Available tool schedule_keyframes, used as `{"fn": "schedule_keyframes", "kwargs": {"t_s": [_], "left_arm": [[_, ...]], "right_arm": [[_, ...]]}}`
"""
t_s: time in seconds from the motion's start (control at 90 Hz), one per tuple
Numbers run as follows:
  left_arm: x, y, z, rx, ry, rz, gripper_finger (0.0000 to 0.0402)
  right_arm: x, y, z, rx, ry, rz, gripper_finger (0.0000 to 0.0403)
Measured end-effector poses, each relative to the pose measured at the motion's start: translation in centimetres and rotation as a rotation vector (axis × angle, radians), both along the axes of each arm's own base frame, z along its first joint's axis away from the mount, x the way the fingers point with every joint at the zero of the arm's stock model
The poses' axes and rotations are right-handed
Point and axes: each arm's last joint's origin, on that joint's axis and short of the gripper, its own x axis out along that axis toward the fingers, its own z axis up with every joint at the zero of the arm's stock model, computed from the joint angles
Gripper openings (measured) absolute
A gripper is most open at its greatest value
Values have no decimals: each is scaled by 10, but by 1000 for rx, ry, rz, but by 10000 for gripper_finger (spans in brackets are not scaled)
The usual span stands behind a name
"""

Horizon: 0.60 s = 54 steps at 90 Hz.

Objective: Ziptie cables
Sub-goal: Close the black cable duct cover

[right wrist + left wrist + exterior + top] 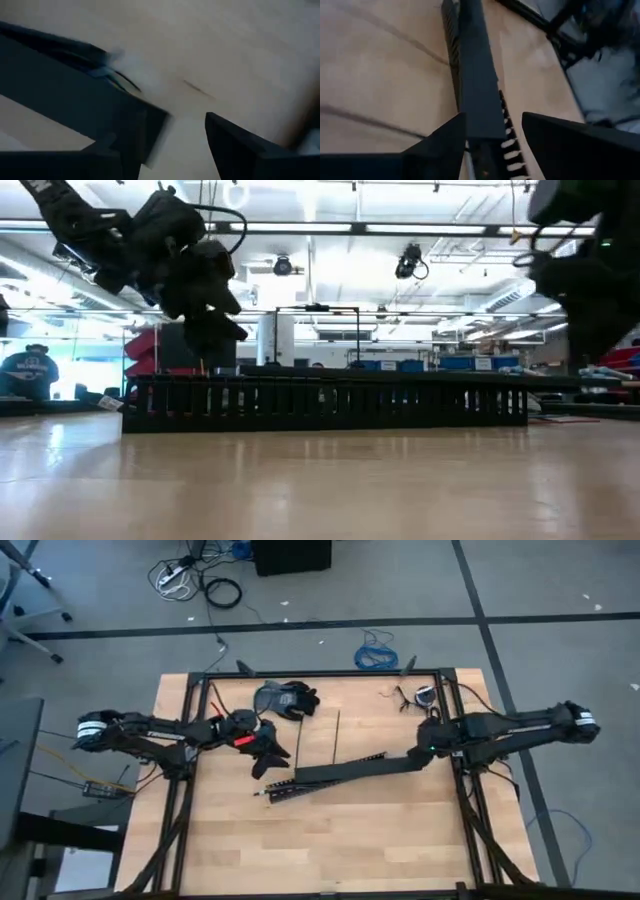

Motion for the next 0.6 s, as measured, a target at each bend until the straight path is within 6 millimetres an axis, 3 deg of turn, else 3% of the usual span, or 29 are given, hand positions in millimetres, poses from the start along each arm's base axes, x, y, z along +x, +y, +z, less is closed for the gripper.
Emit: {"fn": "schedule_keyframes", "kwargs": {"t_s": [0.244,0.444,0.6], "left_arm": [[1,1,1,-74,8,37,188],[0,3,1,-41,-1,40,188],[0,3,1,-39,1,39,188]], "right_arm": [[-5,1,4,5,-59,-8,194],[8,1,1,67,-82,10,194],[14,2,-10,73,-2,17,194]]}}
